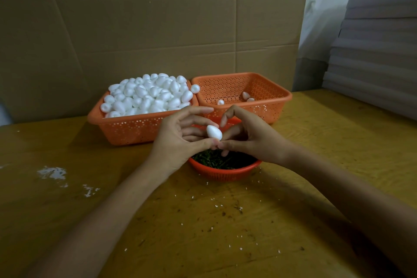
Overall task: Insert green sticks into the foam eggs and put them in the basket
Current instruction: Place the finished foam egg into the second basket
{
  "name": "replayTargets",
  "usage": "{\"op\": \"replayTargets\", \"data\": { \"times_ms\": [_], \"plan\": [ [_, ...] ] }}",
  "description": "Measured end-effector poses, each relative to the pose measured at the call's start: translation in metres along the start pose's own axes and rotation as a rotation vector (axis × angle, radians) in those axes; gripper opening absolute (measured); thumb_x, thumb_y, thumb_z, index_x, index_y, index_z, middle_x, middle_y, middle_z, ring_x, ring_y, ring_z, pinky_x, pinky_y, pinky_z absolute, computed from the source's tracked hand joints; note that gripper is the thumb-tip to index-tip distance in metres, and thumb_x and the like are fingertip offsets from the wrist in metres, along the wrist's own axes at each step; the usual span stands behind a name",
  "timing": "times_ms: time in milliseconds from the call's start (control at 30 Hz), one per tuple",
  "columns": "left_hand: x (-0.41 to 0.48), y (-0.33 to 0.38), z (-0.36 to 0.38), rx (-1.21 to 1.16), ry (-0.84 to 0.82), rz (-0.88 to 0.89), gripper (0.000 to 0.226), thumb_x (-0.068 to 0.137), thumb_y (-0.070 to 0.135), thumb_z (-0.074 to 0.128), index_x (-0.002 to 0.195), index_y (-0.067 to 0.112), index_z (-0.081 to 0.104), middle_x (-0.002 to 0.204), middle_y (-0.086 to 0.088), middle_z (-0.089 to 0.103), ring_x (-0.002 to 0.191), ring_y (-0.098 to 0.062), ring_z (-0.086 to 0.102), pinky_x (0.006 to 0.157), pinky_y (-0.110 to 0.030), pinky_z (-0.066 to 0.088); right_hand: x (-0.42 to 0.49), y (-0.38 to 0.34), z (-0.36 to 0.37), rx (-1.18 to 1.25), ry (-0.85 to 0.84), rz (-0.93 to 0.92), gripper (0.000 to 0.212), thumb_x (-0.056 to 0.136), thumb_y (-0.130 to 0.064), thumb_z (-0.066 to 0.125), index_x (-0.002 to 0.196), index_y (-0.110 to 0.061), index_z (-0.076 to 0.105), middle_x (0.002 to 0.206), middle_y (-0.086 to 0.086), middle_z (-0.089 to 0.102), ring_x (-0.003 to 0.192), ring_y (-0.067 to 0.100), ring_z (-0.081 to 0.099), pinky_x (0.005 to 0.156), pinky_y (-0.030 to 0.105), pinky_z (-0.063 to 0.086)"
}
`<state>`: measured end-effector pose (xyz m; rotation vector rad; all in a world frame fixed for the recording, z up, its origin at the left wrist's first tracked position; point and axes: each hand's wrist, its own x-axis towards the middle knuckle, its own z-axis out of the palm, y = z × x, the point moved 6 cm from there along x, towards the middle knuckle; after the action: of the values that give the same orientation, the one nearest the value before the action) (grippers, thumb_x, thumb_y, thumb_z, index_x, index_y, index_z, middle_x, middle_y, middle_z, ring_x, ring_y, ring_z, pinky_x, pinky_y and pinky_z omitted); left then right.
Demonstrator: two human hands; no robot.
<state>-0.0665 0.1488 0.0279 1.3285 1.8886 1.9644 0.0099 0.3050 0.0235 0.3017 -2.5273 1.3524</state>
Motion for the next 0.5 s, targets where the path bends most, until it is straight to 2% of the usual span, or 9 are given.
{"op": "replayTargets", "data": {
  "times_ms": [200, 367, 500],
  "plan": [
    [0.0003, -0.0018, -0.0022, -0.040, -0.030, -0.018, 0.065, 0.067, 0.010, 0.092, 0.125, 0.020, 0.064, 0.109, -0.006, 0.080, 0.094, -0.026, 0.080, 0.081, -0.026, 0.061, -0.0011, -0.0005, -0.0001, -0.009, 0.013, -0.006, 0.037, 0.093, -0.005, 0.073, 0.119, -0.004, 0.047, 0.094, 0.009, 0.080, 0.085, 0.026, 0.079, 0.089, 0.046, 0.063],
    [-0.0003, -0.0003, -0.0014, 0.002, -0.110, -0.019, 0.056, 0.075, -0.003, 0.089, 0.123, 0.013, 0.065, 0.110, -0.005, 0.080, 0.107, -0.022, 0.077, 0.085, -0.029, 0.062, -0.0011, -0.0007, -0.0004, -0.037, 0.022, -0.017, 0.038, 0.093, -0.009, 0.074, 0.120, -0.008, 0.048, 0.099, 0.006, 0.080, 0.087, 0.023, 0.079, 0.087, 0.046, 0.064],
    [-0.0007, 0.0012, 0.0012, 0.032, -0.119, -0.005, 0.053, 0.076, -0.006, 0.088, 0.121, 0.012, 0.065, 0.109, -0.003, 0.081, 0.108, -0.020, 0.076, 0.086, -0.032, 0.063, -0.0015, -0.0025, -0.0001, -0.055, 0.021, -0.025, 0.040, 0.092, -0.013, 0.074, 0.124, -0.012, 0.049, 0.099, 0.005, 0.080, 0.087, 0.021, 0.079, 0.087, 0.046, 0.064]
  ]
}}
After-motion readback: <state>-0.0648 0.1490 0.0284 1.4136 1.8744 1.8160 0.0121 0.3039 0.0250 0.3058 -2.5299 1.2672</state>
